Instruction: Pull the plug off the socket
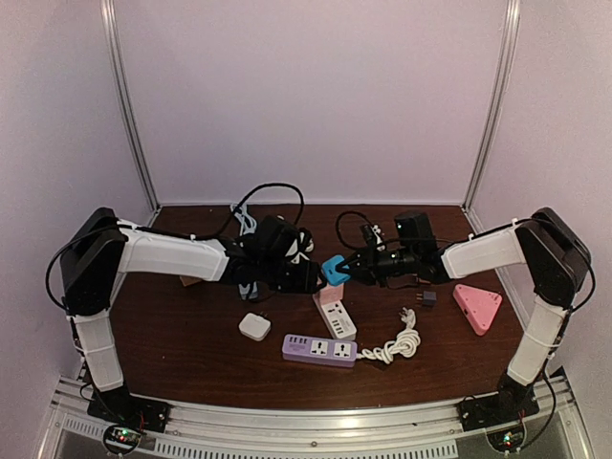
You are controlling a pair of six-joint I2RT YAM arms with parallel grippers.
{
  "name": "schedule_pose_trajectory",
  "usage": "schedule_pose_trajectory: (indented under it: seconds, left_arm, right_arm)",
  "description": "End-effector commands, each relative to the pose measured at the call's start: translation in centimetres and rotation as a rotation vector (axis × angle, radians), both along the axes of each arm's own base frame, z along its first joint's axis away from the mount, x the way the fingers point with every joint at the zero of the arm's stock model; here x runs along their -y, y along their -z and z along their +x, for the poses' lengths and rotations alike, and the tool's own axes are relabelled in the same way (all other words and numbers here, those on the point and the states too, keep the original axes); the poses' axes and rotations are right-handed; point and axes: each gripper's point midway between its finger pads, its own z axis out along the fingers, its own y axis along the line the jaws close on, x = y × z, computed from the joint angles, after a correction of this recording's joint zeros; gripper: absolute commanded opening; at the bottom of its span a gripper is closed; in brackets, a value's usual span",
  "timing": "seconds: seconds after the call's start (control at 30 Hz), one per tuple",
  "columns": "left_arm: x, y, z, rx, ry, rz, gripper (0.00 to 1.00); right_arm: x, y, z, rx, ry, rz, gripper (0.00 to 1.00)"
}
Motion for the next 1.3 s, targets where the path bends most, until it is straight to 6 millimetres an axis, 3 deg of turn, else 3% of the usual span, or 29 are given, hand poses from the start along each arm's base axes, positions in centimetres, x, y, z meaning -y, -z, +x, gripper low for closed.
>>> schedule_pose_trajectory:
  seconds: [0.0,0.7,1.27]
  left_arm:
    - [-1.4,3.6,-0.6,-0.057,-0.024,0.113,0.54]
    - [-3.1,5.4,-0.6,-0.073,-0.069,0.200,0.54]
    - [-3.1,5.8,-0.7,-0.074,-0.065,0.220,0.55]
  right_arm:
    - [1.5,4.7,-1.4,-0.129,0.033,-0.104,0.06]
    - [0.7,-0.3,-0.8,-0.044,0.019,0.049,0.02]
    - [0.6,-3.2,-0.3,0.017,0.016,0.062,0.02]
